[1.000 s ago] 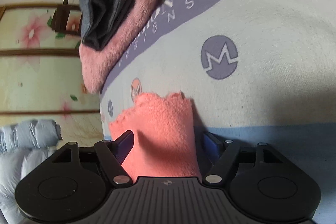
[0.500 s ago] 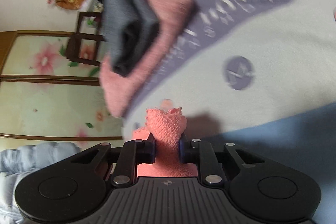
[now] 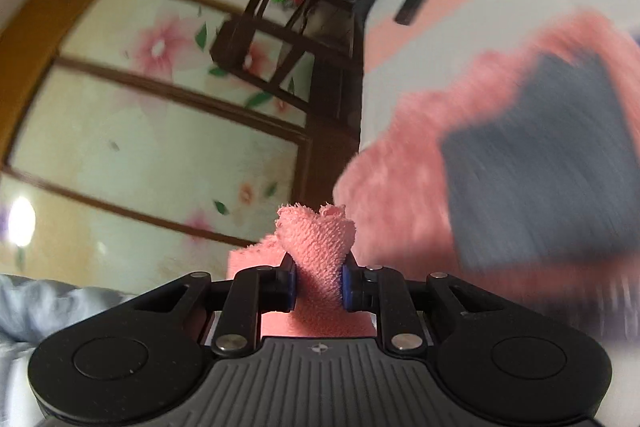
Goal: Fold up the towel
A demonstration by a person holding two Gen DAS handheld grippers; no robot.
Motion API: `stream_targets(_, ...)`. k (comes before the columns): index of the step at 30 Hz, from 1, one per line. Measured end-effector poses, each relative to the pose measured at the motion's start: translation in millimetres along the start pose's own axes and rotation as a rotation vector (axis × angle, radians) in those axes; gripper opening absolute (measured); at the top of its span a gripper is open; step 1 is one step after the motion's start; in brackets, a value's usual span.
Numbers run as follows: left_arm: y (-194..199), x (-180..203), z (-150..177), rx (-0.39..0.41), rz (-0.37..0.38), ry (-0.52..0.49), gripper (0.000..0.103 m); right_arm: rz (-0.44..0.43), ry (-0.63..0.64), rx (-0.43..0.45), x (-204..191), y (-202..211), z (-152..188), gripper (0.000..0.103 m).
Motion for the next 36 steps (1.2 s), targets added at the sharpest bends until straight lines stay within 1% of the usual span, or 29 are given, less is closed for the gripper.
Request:
stream_targets(2,-15,-7,-12,0.015,-0.028,-0.022,0.028,0.064,0.045,-0.035,2,-35,-24,0.02)
stream_targets(3,-23,-10,-19,0.021,-0.042,-0.034,0.029,0.09,0.058,-0.037,6,-47,-31,0.02)
stream_targets(5,-55,-16,-32,0.009,-0.087,-0.065,0.029,0.142,0.089,-0.036,15,-66,-39,0.022)
stream_targets(6,-72,-20,-36,-0.011,-0.113,-0.066,0.029,0.173,0.111,-0.039,20,-75,-41,0.027)
stream_targets(7,-89,-25,-40,-0.031,-0.14,-0.064,0.031,0.206,0.134,-0.042,25,-84,-43,0.035)
stream_targets(9,-117,-46,-44,-0.081,-0.209,0.013,0.034,0.291,0.15,-0.044,37,-94,-44,0.046)
stream_targets(10,-130,-56,-45,-0.104,-0.24,0.051,0.036,0.321,0.15,-0.026,41,-94,-45,0.045)
stream_targets(11,-132,-63,-47,-0.11,-0.225,0.087,0.037,0.321,0.153,0.02,40,-87,-45,0.043)
stream_targets(13,-136,-76,-49,-0.121,-0.195,0.159,0.04,0.268,0.207,0.126,32,-61,-38,0.043)
stream_targets(14,-137,-81,-50,-0.125,-0.18,0.191,0.042,0.246,0.237,0.143,27,-51,-33,0.044)
stream_targets(15,-131,-79,-51,-0.109,-0.155,0.176,0.05,0.217,0.242,0.128,27,-45,-28,0.047)
stream_targets(16,-122,-76,-51,-0.092,-0.123,0.159,0.064,0.184,0.236,0.103,28,-42,-23,0.047)
stream_targets(17,-109,-74,-49,-0.058,-0.096,0.148,0.071,0.152,0.218,0.073,30,-42,-17,0.047)
stream_targets(18,-96,-71,-48,-0.024,-0.07,0.138,0.084,0.135,0.201,0.048,34,-45,-12,0.047)
stream_targets(19,-82,-68,-47,0.01,-0.043,0.127,0.088,0.125,0.186,0.026,38,-49,-8,0.048)
stream_targets(20,-69,-65,-46,0.042,-0.016,0.116,0.088,0.114,0.171,0.005,42,-53,-3,0.049)
stream_targets(21,-62,-61,-47,0.046,0.01,0.101,0.088,0.107,0.15,0.0,47,-56,-2,0.052)
stream_targets(22,-59,-54,-48,0.028,0.039,0.084,0.088,0.102,0.125,0.004,51,-59,-2,0.054)
stream_targets(24,-68,-44,-53,-0.041,0.108,0.071,0.088,0.091,0.075,0.012,60,-66,-2,0.054)
stream_targets(25,-78,-39,-57,-0.07,0.133,0.074,0.09,0.085,0.05,0.015,64,-69,-2,0.06)
stream_targets(26,-87,-35,-60,-0.098,0.157,0.076,0.09,0.08,0.025,0.019,69,-72,-2,0.062)
stream_targets(27,-100,-33,-62,-0.119,0.146,0.067,0.091,0.074,0.001,0.023,73,-76,-2,0.061)
stream_targets(29,-130,-30,-67,-0.155,0.004,0.023,0.092,0.112,-0.025,0.013,81,-82,-3,0.056)
stream_targets(31,-162,-40,-67,-0.197,-0.164,-0.007,0.09,0.201,0.008,-0.018,82,-92,-3,0.031)
stream_targets(32,-165,-42,-66,-0.197,-0.168,-0.008,0.09,0.243,0.026,-0.036,82,-97,-2,0.027)
stream_targets(33,-169,-44,-66,-0.197,-0.172,-0.009,0.09,0.263,0.034,-0.047,82,-98,0,0.025)
stream_targets(34,-166,-42,-67,-0.194,-0.16,-0.012,0.091,0.256,0.028,-0.045,80,-96,1,0.028)
stream_targets(35,-160,-39,-67,-0.183,-0.132,-0.014,0.092,0.226,0.016,-0.032,78,-91,0,0.032)
stream_targets(36,-154,-36,-67,-0.172,-0.104,-0.016,0.093,0.19,0.014,-0.009,73,-82,1,0.042)
Point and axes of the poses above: each gripper's, at about its wrist camera, not at the fingertips, and y roughly against the way its jaws point, x to its right, z to its underside, the point moved 2 cm from there along -y, roughly the way its jaws point, and after that the axes turned 12 degrees about -z, right-handed, at the moved point
